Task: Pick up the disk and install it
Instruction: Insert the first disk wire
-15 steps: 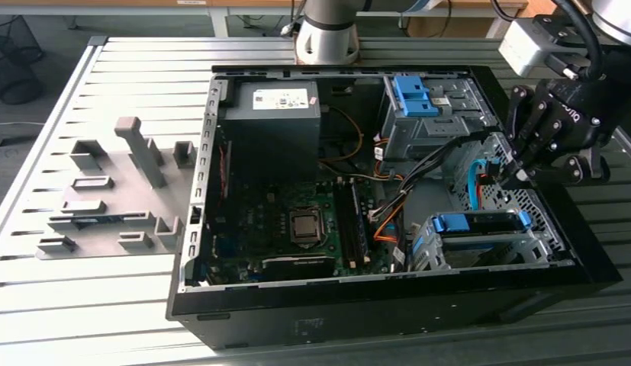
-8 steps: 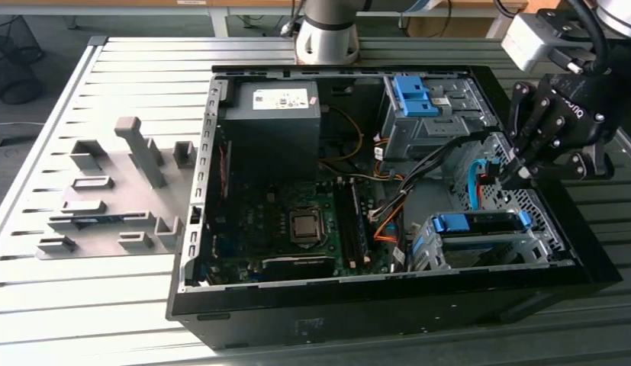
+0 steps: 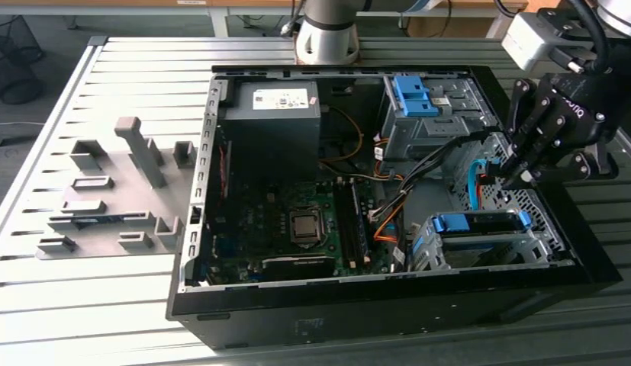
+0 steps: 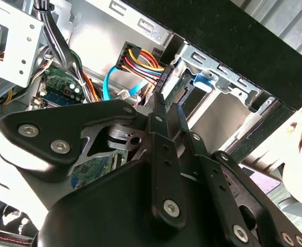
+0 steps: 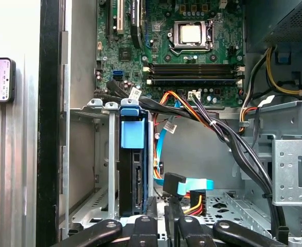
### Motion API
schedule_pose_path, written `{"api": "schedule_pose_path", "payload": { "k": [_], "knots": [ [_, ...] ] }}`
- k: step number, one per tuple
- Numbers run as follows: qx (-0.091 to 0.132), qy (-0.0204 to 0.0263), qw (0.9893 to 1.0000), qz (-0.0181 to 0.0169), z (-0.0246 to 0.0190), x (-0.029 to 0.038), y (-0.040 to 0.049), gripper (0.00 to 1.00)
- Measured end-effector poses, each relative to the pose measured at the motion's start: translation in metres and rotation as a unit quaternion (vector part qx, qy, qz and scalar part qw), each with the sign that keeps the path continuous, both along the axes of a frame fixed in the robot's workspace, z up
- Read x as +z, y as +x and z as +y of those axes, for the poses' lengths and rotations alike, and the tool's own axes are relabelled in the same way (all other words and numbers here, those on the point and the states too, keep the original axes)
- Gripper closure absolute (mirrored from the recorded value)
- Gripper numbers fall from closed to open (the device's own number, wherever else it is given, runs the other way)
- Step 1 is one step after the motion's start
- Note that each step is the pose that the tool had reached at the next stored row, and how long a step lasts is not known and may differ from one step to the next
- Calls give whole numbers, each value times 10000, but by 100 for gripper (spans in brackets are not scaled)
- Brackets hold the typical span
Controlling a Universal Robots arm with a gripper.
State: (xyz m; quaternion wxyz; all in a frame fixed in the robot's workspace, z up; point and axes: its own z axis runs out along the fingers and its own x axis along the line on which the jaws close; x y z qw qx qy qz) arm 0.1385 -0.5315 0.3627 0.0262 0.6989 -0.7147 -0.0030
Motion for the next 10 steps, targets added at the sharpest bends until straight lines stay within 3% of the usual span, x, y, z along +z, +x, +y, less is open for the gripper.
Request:
{"api": "schedule_pose_path", "payload": {
  "k": [10],
  "knots": [
    [178,0,9998,6,19,-7,32,69]
  ]
}}
